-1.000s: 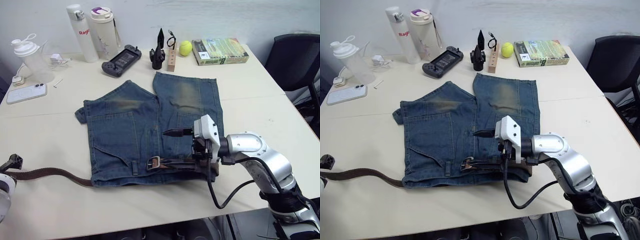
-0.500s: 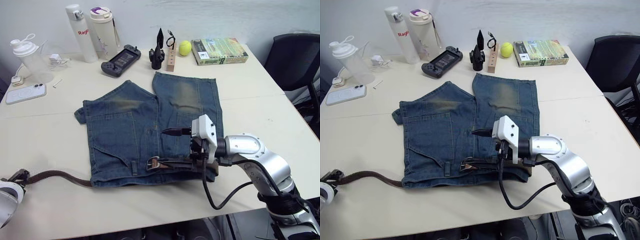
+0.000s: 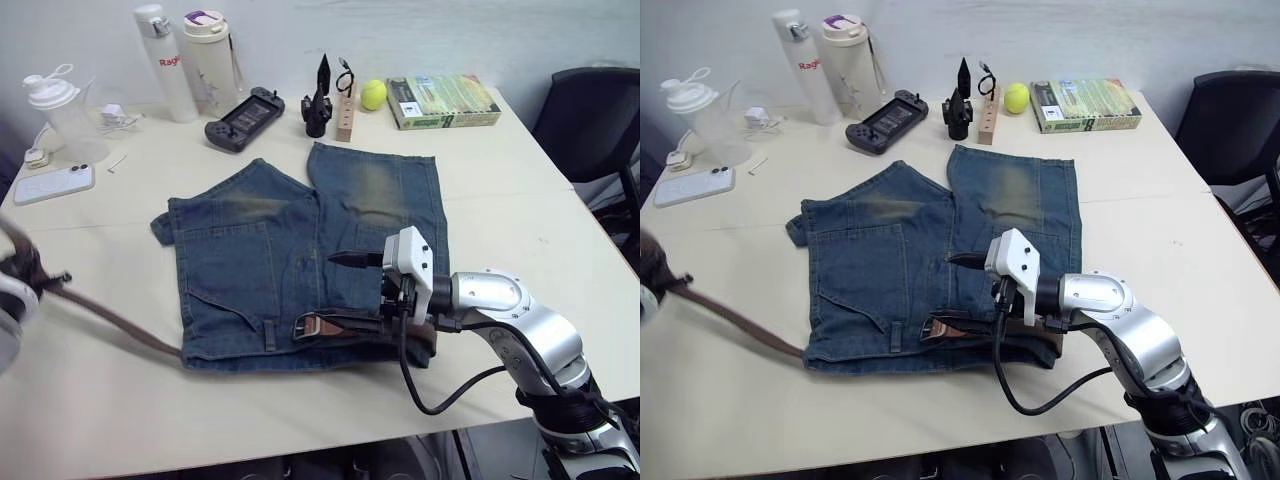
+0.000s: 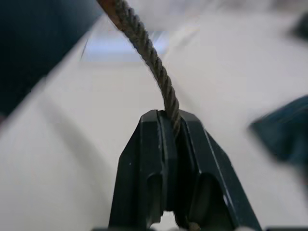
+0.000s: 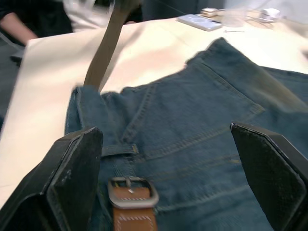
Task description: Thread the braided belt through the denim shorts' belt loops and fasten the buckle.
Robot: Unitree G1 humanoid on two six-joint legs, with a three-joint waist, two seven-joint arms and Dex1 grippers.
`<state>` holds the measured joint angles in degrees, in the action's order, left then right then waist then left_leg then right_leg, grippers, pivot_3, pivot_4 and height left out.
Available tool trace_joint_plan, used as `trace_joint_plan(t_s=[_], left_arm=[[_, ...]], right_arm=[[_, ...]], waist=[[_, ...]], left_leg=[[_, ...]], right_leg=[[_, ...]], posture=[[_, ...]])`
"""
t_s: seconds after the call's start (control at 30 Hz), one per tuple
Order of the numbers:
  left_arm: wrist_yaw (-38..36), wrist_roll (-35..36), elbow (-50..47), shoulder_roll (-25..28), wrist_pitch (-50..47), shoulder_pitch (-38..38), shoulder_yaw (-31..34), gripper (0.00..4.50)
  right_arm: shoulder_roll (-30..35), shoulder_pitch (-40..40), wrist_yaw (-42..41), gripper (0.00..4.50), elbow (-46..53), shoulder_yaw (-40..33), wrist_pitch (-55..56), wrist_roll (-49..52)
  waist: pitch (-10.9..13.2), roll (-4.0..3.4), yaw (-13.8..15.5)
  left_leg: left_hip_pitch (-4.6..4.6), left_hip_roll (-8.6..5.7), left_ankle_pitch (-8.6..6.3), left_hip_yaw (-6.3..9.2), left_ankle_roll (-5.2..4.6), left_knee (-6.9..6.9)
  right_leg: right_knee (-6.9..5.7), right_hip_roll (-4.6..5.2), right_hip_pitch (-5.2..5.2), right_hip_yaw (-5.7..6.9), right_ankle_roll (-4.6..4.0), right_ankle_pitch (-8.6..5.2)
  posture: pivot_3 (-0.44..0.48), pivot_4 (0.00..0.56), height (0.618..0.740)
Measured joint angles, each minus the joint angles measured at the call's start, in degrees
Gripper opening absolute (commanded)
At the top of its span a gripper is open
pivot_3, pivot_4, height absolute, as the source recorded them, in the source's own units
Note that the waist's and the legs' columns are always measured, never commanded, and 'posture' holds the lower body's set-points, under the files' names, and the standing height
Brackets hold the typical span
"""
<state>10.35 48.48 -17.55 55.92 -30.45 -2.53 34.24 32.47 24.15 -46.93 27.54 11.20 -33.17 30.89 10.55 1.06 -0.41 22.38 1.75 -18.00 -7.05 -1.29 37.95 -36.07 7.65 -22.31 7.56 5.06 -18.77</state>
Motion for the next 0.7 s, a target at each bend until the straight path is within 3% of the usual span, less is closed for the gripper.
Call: trace_joint_plan(t_s=[0.17,0.3,0.5,0.7], left_arm=[[-23.75,-16.87,-10.78,4.61,15.87,-7.63,-11.57,0.22],[-34.33,-31.12,-12.87,4.92,27.34,-13.42,-18.95,0.22],[-34.06,-49.55,-6.27,-0.43,43.74,-13.3,-19.34,0.22],[-29.99,-59.82,-4.06,-6.73,53.3,-14.31,-16.63,0.22]], right_arm=[[-0.54,0.15,2.07,4.5,-0.01,-0.14,-0.08,-0.8],[-0.54,0.13,2.81,4.5,0.0,-0.19,-0.07,-2.06],[0.98,-0.1,2.95,4.5,0.67,1.39,6.35,-10.1],[1.71,-2.32,0.99,4.5,3.2,7.94,15.48,-19.1]], waist=[[0.04,-0.07,-1.13],[0.05,-0.07,-1.34],[0.07,-0.11,-1.03],[0.06,-0.1,-1.07]], left_leg=[[0.0,0.05,0.03,-0.39,-0.03,-0.4],[-0.01,0.16,0.08,-0.6,-0.02,-0.53],[-0.03,0.08,0.19,-0.6,-0.18,-0.44],[-0.03,0.08,0.2,-0.51,-0.23,-0.36]], right_leg=[[-0.03,-0.13,-0.28,0.04,0.0,0.0],[0.05,-0.22,-0.43,0.0,-0.01,-0.01],[0.03,0.06,-0.44,-0.07,0.02,0.07],[-0.02,0.14,-0.37,-0.08,0.02,0.1]], posture=[[0.0,0.15,0.724],[0.0,0.15,0.724],[0.0,0.15,0.724],[0.0,0.15,0.724]])
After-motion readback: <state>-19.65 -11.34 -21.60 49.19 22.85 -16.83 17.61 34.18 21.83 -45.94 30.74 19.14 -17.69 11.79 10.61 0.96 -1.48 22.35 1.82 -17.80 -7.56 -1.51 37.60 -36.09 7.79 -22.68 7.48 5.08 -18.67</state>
